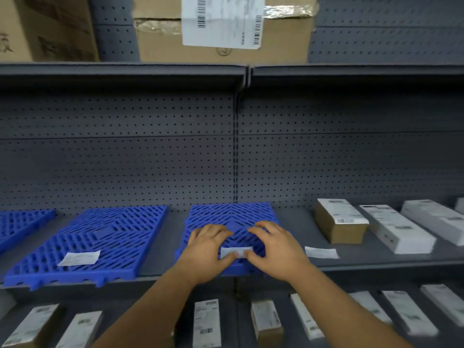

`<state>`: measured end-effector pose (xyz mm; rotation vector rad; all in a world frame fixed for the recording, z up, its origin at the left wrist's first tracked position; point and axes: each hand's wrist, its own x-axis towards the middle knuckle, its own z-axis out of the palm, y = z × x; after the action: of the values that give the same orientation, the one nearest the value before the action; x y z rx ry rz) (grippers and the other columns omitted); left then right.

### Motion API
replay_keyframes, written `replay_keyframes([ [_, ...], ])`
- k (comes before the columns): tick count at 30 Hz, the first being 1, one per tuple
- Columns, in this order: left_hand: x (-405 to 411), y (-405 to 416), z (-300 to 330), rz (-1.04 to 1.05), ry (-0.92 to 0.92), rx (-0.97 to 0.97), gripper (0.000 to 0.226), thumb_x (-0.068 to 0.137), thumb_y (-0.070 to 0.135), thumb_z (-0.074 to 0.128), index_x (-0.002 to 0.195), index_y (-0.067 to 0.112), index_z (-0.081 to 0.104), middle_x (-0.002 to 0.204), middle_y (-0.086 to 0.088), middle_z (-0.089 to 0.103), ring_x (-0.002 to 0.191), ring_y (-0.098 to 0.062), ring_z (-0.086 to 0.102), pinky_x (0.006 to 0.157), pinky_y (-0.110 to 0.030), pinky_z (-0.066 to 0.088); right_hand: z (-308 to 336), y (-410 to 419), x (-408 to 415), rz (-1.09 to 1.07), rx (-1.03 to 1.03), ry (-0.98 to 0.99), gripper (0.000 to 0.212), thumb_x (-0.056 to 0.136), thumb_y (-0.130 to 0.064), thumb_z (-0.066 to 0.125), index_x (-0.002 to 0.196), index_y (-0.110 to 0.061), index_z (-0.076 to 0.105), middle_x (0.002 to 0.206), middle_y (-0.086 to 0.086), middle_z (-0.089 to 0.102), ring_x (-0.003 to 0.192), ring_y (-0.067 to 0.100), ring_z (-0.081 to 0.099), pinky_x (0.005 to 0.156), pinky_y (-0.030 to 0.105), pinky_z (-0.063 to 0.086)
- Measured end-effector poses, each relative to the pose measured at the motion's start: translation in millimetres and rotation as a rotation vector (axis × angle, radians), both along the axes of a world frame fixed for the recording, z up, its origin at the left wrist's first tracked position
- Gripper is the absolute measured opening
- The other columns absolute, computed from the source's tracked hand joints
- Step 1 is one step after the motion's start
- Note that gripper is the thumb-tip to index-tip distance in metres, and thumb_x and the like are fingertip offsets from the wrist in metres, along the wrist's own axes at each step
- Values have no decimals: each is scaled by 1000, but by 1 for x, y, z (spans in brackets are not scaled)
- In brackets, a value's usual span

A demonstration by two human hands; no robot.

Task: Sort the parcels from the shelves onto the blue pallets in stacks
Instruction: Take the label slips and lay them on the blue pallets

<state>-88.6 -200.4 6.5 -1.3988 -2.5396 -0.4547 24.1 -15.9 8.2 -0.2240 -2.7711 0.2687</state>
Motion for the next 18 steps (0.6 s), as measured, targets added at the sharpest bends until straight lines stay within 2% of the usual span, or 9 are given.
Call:
replay_keyframes([
  [2,16,37,-1,-10,-6,3,77,77,73,22,139,31,41,141,13,38,133,-9,28,108,-31,15,-1,35,19,-19,7,-3,64,84,-62,49,139,-32,44,141,-8,41,132,14,35,107,32,31],
  [5,39,88,-5,-13,16,-18,76,78,73,23,139,31,42,142,12,37,134,-9,26,108,-32,16,-4,81,43,-43,26,-12,67,78,-65,41,133,-29,52,133,-7,49,126,17,43,101,34,38],
  [9,64,139,-11,-31,16,-45,58,91,60,42,140,28,41,143,10,36,136,-12,24,110,-34,13,-15,126,65,-47,16,-12,66,76,-64,39,126,-25,57,126,-6,54,119,18,48,92,34,44],
  [15,73,177,-17,8,-5,-147,58,92,60,41,141,29,39,146,8,32,137,-13,20,113,-36,11,-29,169,81,-88,-22,-50,66,73,-63,36,123,-27,59,123,-9,55,114,16,50,91,33,44],
  [18,70,188,-18,-6,-17,-185,58,91,59,43,140,28,40,145,7,33,136,-14,21,113,-38,11,-33,180,84,-110,-34,-77,58,78,-60,45,125,-28,57,123,-10,54,115,15,47,92,31,42],
])
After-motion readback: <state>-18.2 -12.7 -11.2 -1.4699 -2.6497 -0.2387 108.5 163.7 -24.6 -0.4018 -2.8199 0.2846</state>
